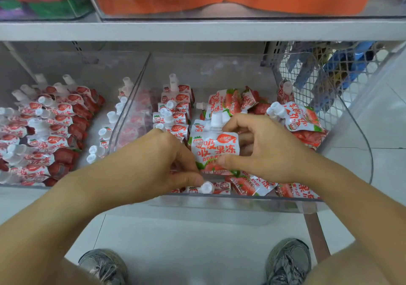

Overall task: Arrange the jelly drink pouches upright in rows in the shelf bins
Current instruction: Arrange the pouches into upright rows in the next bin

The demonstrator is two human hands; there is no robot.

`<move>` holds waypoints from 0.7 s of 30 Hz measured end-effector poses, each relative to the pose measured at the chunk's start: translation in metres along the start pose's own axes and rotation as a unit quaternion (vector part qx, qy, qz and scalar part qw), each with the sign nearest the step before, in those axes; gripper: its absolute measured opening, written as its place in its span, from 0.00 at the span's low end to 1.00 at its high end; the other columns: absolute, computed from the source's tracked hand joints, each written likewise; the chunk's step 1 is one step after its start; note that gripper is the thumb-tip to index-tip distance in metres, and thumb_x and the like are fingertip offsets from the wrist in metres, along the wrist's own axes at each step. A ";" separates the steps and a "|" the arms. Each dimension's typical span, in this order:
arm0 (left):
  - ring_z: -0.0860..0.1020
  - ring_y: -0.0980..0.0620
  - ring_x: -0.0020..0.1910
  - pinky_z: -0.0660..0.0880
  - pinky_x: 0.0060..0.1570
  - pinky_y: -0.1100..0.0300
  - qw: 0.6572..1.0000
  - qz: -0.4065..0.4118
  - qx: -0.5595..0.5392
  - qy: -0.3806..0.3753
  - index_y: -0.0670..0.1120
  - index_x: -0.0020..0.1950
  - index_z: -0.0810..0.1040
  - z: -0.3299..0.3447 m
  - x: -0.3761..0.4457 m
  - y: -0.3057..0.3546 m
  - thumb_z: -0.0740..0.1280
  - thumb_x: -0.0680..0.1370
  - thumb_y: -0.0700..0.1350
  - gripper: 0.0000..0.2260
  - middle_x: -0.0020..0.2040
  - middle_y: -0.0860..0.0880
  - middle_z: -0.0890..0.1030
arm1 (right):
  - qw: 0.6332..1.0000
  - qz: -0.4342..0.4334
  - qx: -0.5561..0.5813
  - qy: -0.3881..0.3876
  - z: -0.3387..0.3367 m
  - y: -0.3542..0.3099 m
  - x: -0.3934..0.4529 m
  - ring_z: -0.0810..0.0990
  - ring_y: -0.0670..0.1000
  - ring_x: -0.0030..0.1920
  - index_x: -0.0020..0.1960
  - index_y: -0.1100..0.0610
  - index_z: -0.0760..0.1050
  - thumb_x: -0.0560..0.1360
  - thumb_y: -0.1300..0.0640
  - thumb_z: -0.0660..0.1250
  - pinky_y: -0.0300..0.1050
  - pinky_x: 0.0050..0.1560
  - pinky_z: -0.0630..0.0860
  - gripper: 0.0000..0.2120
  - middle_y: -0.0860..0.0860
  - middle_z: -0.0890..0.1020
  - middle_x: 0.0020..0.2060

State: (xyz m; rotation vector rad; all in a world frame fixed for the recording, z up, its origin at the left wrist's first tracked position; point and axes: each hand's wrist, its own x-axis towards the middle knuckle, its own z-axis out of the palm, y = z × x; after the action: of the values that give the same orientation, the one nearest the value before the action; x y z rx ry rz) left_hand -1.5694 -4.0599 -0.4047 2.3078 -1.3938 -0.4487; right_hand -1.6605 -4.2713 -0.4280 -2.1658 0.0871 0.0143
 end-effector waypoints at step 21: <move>0.78 0.64 0.45 0.76 0.45 0.66 0.999 0.027 -0.010 -0.033 0.56 0.60 0.80 0.017 0.001 0.010 0.68 0.71 0.66 0.22 0.50 0.61 0.82 | 0.910 0.065 -0.396 -0.104 -0.026 0.002 -0.021 0.78 0.43 0.50 0.56 0.45 0.77 0.66 0.40 0.76 0.45 0.51 0.78 0.22 0.41 0.79 0.48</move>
State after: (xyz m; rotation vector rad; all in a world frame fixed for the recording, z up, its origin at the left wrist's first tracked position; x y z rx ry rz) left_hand -1.5845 -4.0678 -0.4151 2.2515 -1.4720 -0.5244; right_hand -1.6822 -4.2926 -0.4143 -2.9506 0.1165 0.4240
